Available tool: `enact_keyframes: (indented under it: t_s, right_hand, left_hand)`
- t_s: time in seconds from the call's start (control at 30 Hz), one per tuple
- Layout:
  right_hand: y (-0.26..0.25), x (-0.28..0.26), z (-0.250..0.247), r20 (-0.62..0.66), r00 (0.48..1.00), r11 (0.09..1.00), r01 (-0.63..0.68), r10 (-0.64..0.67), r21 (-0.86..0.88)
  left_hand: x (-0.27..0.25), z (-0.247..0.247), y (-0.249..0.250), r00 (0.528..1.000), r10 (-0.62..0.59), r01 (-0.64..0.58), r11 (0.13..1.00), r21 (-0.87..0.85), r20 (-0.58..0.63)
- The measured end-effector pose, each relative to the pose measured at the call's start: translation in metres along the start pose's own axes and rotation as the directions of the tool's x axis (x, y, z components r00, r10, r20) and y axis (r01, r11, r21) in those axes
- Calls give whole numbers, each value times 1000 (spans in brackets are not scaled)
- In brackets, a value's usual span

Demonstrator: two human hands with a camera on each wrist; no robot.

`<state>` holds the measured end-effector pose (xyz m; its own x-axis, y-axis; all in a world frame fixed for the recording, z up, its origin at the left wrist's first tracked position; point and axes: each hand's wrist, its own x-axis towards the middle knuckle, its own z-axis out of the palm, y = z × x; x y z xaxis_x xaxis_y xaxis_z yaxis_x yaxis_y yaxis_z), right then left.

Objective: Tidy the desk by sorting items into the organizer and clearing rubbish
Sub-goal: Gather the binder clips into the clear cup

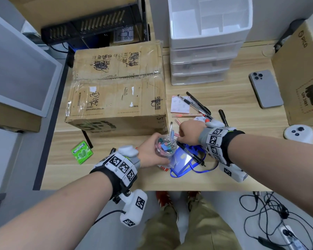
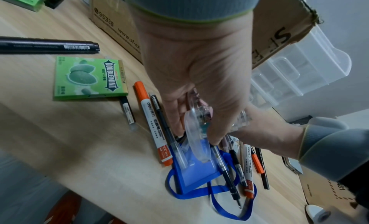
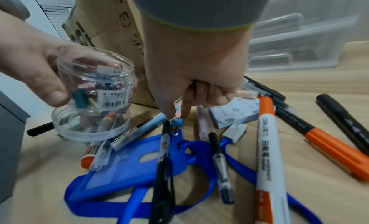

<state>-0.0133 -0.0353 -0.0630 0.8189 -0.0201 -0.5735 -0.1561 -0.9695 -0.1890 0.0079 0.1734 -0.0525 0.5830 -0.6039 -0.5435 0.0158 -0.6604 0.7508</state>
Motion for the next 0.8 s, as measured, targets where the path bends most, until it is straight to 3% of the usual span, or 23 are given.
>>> enact_keyframes:
  t_s: [0.2, 0.5, 0.8]
  right_hand:
    - [-4, 3, 12, -43, 997, 998, -62, 61, -11]
    - [-2, 0, 12, -87, 995, 999, -48, 49, 23]
    - [2, -3, 7, 12, 997, 995, -74, 75, -60]
  left_hand:
    - [-7, 3, -8, 1000, -12, 12, 997, -80, 3]
    - [-7, 1, -8, 1000, -20, 20, 999, -47, -19]
    - [-5, -2, -8, 1000, -14, 14, 999, -47, -4]
